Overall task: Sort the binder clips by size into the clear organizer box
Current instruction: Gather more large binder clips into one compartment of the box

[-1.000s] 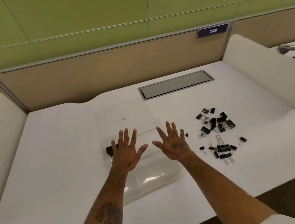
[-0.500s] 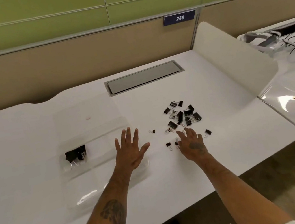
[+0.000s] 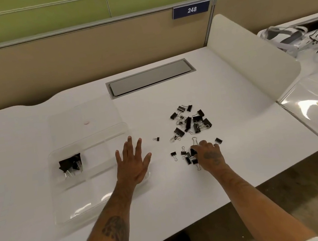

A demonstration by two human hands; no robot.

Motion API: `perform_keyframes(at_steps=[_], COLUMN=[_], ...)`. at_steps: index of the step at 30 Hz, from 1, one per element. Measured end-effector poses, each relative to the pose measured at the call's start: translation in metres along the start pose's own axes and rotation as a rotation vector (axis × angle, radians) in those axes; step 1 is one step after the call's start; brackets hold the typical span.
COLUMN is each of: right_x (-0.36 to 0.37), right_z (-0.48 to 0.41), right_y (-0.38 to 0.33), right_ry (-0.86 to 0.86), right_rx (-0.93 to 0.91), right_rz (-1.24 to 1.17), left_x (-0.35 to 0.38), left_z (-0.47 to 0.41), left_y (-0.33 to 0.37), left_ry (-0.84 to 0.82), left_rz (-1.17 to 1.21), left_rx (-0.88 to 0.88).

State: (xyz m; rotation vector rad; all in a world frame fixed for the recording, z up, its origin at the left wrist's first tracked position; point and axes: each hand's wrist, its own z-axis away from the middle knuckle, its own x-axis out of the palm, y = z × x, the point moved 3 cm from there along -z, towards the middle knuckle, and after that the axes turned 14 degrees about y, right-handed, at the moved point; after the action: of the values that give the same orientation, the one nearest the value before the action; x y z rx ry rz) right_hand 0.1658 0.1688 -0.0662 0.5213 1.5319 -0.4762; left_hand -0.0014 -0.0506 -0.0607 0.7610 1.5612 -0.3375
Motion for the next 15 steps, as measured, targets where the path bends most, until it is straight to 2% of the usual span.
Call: perform_keyframes(at_steps=[8, 12, 15], right_x=[-0.002, -0.016, -0.034], right_z=[-0.003, -0.012, -0.026], right_y=[-0.003, -0.016, -0.038], right_ry=[0.092, 0.178, 0.222], right_rx=[-0.017, -0.024, -0.039], right_rz=[0.048, -0.091, -0.27], left_x=[0.0, -0.01, -0.028], left_z=[-0.003, -0.002, 0.0], left_y=[-0.002, -0.001, -0.014], left_ry=[-0.041, -0.072, -0.02], left_rz=[0.002, 0.04, 0.027], left_rx=[-0.018, -0.019, -0.029])
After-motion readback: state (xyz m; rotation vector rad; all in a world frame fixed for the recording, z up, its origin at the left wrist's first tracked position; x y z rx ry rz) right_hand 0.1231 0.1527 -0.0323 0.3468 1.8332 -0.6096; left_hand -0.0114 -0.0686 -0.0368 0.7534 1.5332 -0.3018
